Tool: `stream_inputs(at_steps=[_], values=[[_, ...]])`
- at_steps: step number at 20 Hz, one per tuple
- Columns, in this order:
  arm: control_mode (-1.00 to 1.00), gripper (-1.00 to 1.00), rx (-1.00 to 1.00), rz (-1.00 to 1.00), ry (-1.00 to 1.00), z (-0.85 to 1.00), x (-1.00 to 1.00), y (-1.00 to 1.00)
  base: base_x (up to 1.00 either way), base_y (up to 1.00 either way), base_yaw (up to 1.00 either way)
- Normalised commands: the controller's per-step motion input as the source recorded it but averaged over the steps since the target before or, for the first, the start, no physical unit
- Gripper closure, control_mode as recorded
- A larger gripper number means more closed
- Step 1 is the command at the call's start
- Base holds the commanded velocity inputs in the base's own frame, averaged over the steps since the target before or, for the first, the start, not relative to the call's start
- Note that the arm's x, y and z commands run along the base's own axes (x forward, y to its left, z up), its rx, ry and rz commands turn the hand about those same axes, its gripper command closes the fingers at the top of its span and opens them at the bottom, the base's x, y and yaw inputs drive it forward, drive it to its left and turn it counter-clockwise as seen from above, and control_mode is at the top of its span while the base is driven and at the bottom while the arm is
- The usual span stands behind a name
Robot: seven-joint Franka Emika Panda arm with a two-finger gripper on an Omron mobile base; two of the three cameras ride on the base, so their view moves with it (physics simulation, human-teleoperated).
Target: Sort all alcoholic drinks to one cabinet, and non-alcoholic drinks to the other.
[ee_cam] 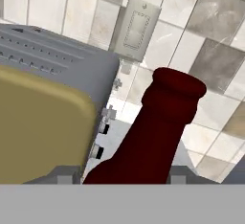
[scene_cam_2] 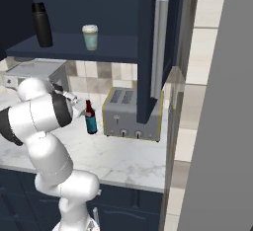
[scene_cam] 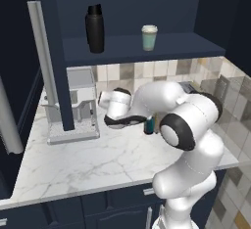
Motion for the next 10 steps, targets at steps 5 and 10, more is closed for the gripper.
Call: stream_inputs(at_steps=[5,10], values=[[-1.00,1.00,0.05,0.14,0.04,0.41,-0.38,-0.04,0.00,0.00,0.00],[-1.00,1.00,0.08,0.19,0.08,0.28,-0.50,-0.09,0.00,0.00,0.00]])
